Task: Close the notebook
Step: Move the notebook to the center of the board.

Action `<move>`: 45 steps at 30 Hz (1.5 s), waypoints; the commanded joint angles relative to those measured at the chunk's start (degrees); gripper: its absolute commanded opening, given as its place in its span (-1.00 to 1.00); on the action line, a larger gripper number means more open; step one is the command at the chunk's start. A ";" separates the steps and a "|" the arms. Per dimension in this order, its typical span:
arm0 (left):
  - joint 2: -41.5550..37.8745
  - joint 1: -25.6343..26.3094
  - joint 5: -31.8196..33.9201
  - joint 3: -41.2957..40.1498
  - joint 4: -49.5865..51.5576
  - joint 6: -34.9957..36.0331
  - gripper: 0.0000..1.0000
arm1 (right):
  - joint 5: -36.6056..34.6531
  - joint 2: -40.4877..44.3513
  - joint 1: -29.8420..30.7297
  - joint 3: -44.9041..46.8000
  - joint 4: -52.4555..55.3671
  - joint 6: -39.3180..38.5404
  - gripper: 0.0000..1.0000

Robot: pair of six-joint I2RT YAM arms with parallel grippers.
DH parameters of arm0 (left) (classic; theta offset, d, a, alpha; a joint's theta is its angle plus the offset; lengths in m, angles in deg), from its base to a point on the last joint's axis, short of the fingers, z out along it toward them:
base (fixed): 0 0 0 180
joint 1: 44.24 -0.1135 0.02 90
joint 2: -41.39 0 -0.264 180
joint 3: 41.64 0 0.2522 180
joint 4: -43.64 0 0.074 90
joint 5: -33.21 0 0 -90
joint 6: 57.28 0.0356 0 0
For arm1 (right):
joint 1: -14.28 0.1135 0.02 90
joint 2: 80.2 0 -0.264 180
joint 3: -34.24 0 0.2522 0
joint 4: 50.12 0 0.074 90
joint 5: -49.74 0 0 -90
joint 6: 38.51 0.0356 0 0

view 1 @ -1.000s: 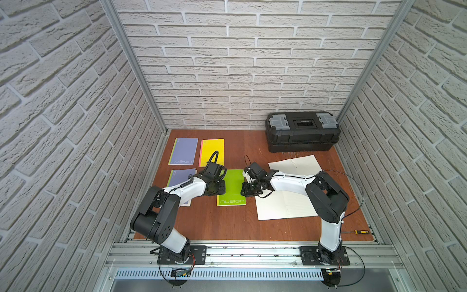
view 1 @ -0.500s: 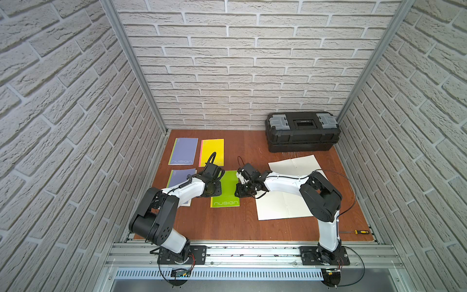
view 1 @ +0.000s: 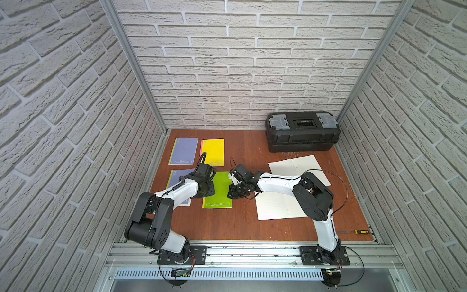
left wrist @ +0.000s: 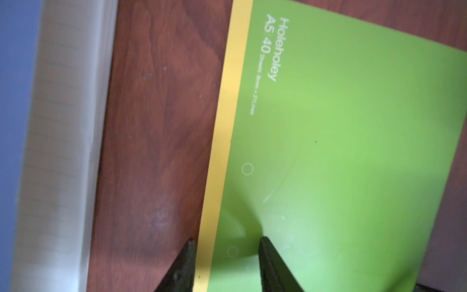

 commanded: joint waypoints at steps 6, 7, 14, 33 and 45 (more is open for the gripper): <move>-1.06 -1.16 -1.66 -0.33 0.84 1.16 -0.16 | 0.99 -4.04 2.04 -3.14 2.04 0.58 -0.41; -1.18 -1.39 -1.63 -0.38 1.01 1.12 -0.16 | 1.09 -4.36 2.11 -3.57 2.33 0.52 -0.41; -1.39 -2.68 -1.65 0.03 1.79 1.54 -0.09 | 1.12 -5.11 2.28 -4.87 2.99 0.32 -0.41; -2.02 -3.50 1.22 2.78 4.39 2.75 0.11 | 0.94 -4.74 2.26 -4.80 3.29 -0.09 -0.40; -5.34 -3.36 0.43 4.36 5.34 3.73 0.19 | -3.04 -3.02 1.54 -7.47 7.06 -2.80 -0.35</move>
